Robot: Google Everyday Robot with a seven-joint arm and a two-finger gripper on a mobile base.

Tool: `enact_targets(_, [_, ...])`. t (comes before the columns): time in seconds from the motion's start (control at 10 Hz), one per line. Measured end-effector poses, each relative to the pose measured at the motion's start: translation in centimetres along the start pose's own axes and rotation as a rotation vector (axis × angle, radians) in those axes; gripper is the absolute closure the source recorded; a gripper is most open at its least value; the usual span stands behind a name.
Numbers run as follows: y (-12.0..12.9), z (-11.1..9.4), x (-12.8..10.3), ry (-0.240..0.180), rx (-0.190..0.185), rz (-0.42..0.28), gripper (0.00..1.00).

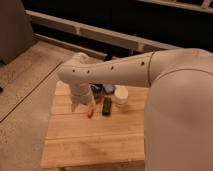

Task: Pick up the ceramic cup

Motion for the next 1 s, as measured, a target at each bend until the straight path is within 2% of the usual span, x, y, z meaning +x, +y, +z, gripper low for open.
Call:
enact_targets(0.3, [-1.8,-2.3,-4.5,-0.135,-0.03,-0.141,0.35])
enact_targets(0.5, [-3.2,-3.1,-6.0,-0.175,-0.068,-0.217,0.35])
enact_targets(0.7, [-4.7,-3.5,-6.7,-0.185,-0.092,-0.251,0.35])
enact_targets(1.0, [-8.7,-4.1,-7.7,-0.186,-0.085,-0.249,0.35])
